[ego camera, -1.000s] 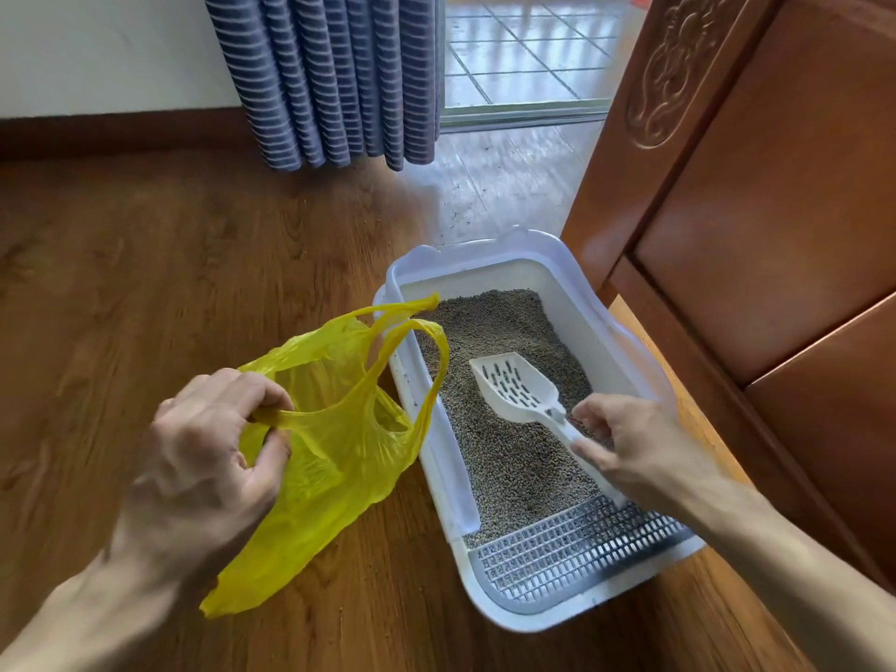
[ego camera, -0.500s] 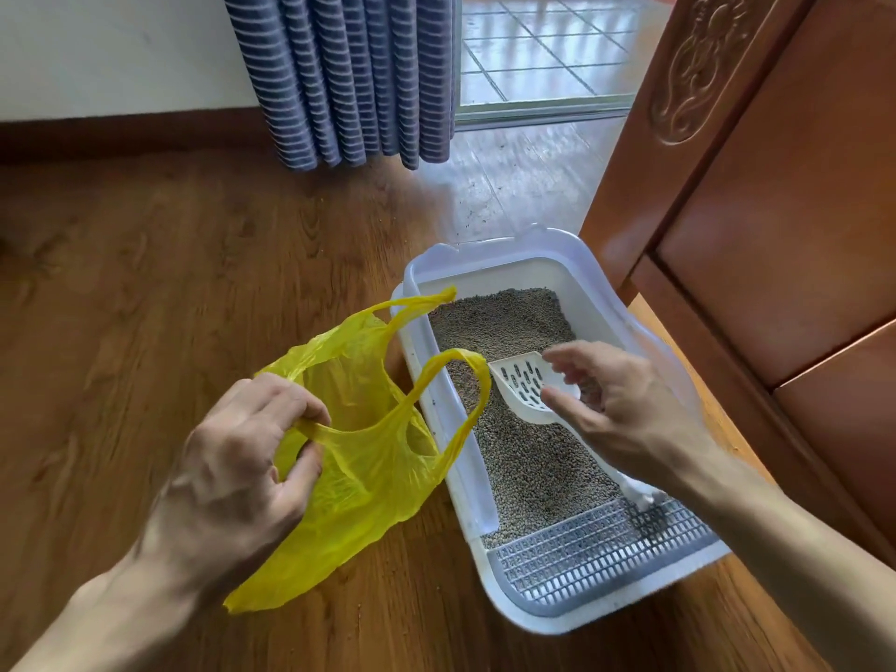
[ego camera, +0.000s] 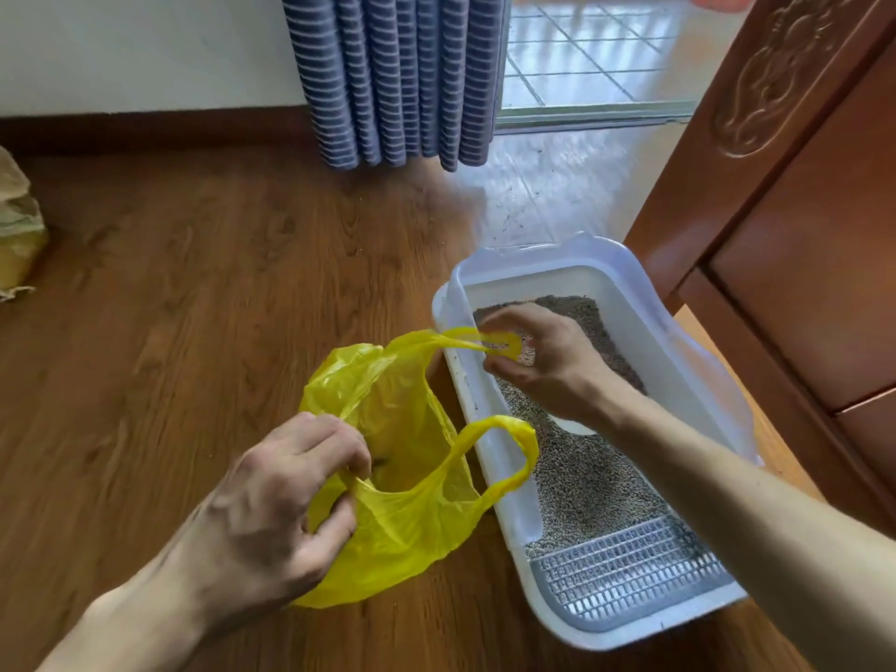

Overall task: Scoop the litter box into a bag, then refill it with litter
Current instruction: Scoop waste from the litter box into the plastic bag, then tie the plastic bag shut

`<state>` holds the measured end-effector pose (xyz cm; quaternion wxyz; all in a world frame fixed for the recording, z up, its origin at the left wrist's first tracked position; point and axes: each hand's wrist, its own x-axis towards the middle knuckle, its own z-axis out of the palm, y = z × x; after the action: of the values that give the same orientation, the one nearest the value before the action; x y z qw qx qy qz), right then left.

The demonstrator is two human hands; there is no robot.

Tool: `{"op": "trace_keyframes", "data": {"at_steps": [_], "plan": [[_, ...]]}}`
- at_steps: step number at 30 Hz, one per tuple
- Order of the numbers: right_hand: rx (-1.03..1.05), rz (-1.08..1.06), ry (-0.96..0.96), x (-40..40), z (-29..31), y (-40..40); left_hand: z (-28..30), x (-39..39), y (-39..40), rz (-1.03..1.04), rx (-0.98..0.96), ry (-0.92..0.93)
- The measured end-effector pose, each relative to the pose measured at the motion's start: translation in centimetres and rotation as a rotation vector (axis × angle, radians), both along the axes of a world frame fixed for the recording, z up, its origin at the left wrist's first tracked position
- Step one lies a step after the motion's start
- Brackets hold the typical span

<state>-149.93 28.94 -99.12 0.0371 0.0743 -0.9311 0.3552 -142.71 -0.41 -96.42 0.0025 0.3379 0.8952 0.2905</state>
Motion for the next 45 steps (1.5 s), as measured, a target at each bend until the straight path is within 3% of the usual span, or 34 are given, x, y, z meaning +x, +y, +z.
{"op": "trace_keyframes", "data": {"at_steps": [8, 17, 20, 24, 28, 34, 45], "plan": [[-0.083, -0.128, -0.034, 1.7, -0.8, 0.0, -0.5, 0.8, -0.2, -0.062, -0.205, 0.021], [-0.549, -0.111, -0.166, 2.1, 4.9, 0.6, 2.8, -3.4, -1.8, 0.046, -0.023, 0.091], [-0.688, -0.015, -0.154, 2.2, 7.7, 0.0, 4.8, -5.5, -3.0, 0.045, -0.019, 0.146], [-0.869, 0.113, -0.132, 2.6, 10.1, -0.3, 6.6, -6.0, -3.2, 0.111, 0.173, 0.203], [-0.914, 0.057, -0.187, 2.8, 9.1, -0.8, 4.6, -6.2, -3.4, 0.272, 0.039, 0.111], [-1.006, -0.007, -0.182, 3.2, 8.3, -1.5, 3.7, -2.8, -1.1, 0.074, -0.094, -0.015], [-0.966, 0.064, -0.174, 3.8, 6.6, -2.4, 3.0, -2.8, 0.5, 0.247, 0.222, 0.067]]}}
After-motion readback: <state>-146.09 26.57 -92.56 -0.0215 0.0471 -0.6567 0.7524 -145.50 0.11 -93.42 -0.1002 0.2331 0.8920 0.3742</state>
